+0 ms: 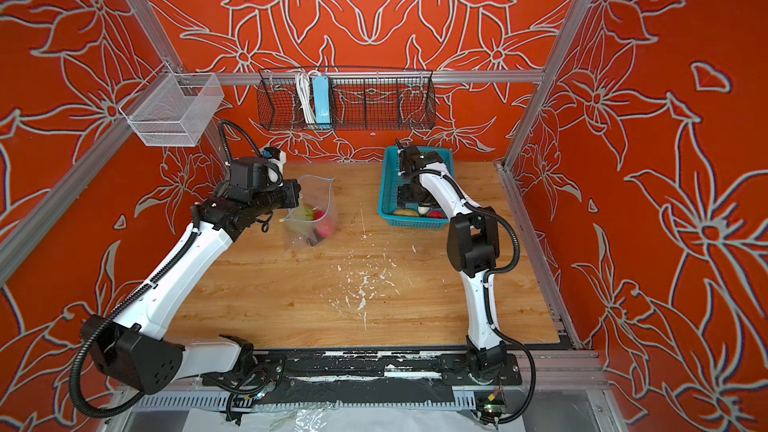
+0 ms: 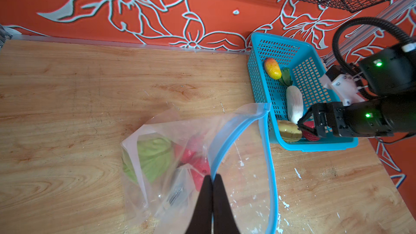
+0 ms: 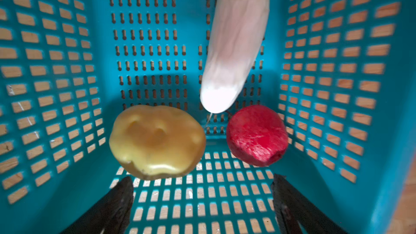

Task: Place the food in the zip-top bag and seal the zipper
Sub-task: 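Lower the open right gripper into the basket over the yellow potato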

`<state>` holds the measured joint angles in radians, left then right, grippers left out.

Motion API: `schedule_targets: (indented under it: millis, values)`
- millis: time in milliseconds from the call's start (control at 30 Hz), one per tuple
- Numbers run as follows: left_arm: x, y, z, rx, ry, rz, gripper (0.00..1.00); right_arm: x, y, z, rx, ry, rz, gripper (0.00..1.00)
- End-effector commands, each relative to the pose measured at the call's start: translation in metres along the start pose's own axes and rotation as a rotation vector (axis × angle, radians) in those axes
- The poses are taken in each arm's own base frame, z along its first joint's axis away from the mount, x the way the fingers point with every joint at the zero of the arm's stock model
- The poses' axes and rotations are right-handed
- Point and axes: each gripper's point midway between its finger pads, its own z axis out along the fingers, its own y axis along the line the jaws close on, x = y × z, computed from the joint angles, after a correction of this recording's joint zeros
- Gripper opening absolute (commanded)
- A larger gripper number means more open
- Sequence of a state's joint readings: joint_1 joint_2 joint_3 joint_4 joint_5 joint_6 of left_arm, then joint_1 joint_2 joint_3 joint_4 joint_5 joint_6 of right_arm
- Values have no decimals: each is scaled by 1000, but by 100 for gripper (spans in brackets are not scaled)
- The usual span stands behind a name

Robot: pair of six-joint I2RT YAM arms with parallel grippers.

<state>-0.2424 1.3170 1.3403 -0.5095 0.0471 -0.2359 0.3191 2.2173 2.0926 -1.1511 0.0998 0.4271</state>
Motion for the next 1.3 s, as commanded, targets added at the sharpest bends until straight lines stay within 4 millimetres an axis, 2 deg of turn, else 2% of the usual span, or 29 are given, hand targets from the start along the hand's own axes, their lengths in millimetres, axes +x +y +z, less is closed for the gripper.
schedule_targets:
  millis: [0, 333, 633, 1267]
  values:
    - [-5, 0, -8, 3, -31, -1, 0, 2, 3, 10, -7, 52, 3, 96]
    - [-5, 1, -9, 0, -34, 1, 0, 1, 17, 34, -43, 121, -42, 96]
    - [-6, 2, -11, -5, -44, 7, 0, 14, 23, 69, -49, 188, -6, 95]
    - [-7, 4, -13, -16, -49, 12, 0, -4, 40, 90, -193, 197, 125, 91]
